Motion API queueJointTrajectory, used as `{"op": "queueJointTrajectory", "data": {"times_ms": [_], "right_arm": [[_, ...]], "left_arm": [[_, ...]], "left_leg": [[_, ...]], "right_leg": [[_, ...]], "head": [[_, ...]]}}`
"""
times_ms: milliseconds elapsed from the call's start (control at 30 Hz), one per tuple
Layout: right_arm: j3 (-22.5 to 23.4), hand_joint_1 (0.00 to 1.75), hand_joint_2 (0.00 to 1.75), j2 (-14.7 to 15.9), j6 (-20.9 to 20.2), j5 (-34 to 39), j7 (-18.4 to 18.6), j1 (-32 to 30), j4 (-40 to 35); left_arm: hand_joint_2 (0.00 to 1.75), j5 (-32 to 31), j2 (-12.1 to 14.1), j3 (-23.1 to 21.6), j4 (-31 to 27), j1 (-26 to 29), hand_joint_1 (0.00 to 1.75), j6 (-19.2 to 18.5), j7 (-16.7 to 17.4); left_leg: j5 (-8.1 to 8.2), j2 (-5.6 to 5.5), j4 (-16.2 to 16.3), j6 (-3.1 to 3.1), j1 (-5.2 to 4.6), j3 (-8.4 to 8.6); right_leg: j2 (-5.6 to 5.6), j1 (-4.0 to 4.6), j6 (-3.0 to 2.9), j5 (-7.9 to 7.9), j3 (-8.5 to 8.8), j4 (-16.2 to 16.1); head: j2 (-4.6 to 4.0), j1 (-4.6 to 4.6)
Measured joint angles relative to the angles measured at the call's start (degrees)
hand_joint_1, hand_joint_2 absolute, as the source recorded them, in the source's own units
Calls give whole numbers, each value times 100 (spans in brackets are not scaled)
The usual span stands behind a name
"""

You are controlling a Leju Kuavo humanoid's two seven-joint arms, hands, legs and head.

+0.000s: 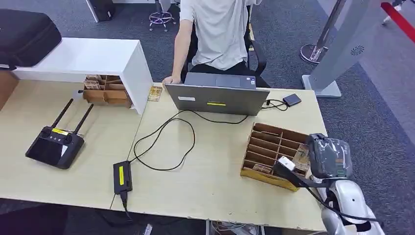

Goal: Pass the card to the sensor for recognition and then transmit it.

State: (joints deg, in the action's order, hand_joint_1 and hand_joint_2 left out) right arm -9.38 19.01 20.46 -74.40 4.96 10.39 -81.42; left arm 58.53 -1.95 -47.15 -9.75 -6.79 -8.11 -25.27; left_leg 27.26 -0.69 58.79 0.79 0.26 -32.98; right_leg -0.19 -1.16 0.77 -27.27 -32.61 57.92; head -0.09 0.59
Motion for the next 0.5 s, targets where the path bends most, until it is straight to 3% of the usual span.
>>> {"op": "queueJointTrajectory", "data": {"times_ms": [500], "right_arm": [[-244,171,175,162,-341,-4,-33,788,-88]], "left_arm": [[175,-92,-11,-2,0,-50,0,-94,48]], "left_leg": [[-2,1,0,2,0,-1]], "right_leg": [[1,0,0,2,0,1]], "head": [[0,0]]}}
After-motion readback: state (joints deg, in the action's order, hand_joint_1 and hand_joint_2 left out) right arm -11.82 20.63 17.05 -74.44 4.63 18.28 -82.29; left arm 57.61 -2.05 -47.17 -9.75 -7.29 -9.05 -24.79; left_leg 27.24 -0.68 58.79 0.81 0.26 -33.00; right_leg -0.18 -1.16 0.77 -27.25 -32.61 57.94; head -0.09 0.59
